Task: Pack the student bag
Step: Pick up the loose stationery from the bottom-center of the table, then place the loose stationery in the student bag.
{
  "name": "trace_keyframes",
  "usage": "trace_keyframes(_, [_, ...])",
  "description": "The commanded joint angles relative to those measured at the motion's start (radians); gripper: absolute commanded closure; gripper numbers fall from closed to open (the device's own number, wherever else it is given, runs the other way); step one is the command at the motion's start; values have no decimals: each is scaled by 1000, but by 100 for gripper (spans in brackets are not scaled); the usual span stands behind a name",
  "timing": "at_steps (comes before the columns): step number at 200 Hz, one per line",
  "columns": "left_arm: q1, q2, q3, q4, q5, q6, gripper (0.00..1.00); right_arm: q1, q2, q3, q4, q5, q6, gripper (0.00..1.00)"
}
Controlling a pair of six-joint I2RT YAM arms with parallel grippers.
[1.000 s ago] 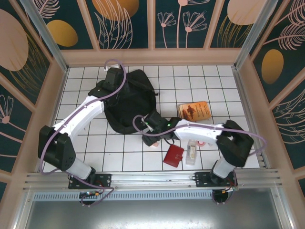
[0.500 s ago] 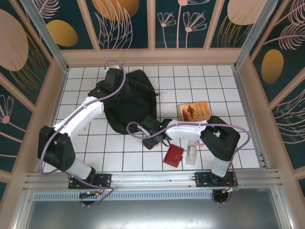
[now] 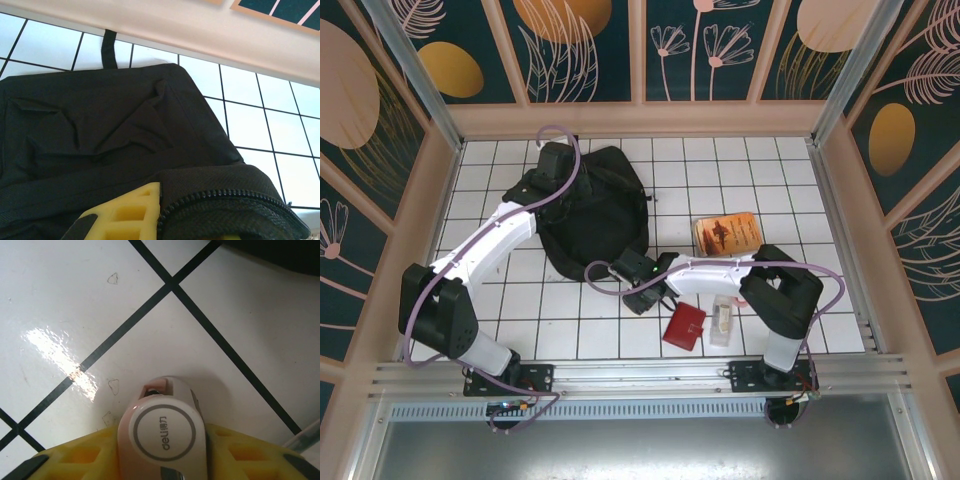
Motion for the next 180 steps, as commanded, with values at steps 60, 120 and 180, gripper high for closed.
trace_keyframes(60, [7,-17,17,33,16,-6,100,-52,-201,35,-14,-44,88,59])
trace_keyframes(120, [7,21,96,23,121,-18,100,-270,-213,137,218,-348,324,62])
trace_keyframes(180, [7,33,165,49,238,-46,100,-300,145,479,225,-248,496,65])
